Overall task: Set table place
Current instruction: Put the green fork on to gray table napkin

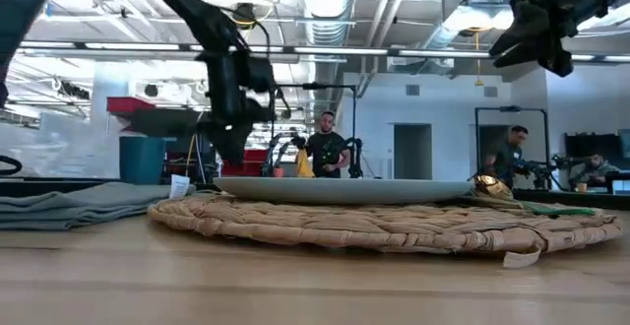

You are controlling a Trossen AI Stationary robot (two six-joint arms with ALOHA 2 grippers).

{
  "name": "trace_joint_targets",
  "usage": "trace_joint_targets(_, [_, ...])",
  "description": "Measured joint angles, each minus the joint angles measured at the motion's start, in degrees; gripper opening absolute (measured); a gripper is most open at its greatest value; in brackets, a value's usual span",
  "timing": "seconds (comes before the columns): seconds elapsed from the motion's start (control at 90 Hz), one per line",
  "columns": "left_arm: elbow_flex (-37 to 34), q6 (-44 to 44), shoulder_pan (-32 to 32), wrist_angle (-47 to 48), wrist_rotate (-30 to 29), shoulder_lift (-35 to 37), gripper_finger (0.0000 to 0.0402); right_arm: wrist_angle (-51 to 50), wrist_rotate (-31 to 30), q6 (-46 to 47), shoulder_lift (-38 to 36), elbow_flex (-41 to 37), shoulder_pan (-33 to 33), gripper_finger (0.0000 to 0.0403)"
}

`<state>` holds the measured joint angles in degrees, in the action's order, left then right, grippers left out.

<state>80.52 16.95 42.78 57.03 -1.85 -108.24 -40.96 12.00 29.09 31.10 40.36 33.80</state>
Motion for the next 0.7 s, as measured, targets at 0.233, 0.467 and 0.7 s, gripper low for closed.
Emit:
trace_joint_targets(0.233, [3.29,-4.77,0.85,1.06,-5.35,-2.76,0.0123,-0.24,1.54,0.89,-0.01,0.0,-0.02,0.0114])
trace_joint_targets(0.467, [1.85,-5.16,3.83,2.85,-6.15,-2.81,0.0123,-0.74,1.67,0.87,-0.01,0.0,0.0,0.0114])
trace_joint_targets(0.7, [1.76,-6.58,3.91,1.6,-6.03,-2.83,0.0123,-0.72,1.76,0.44,-0.01,0.0,-0.02,0.0114])
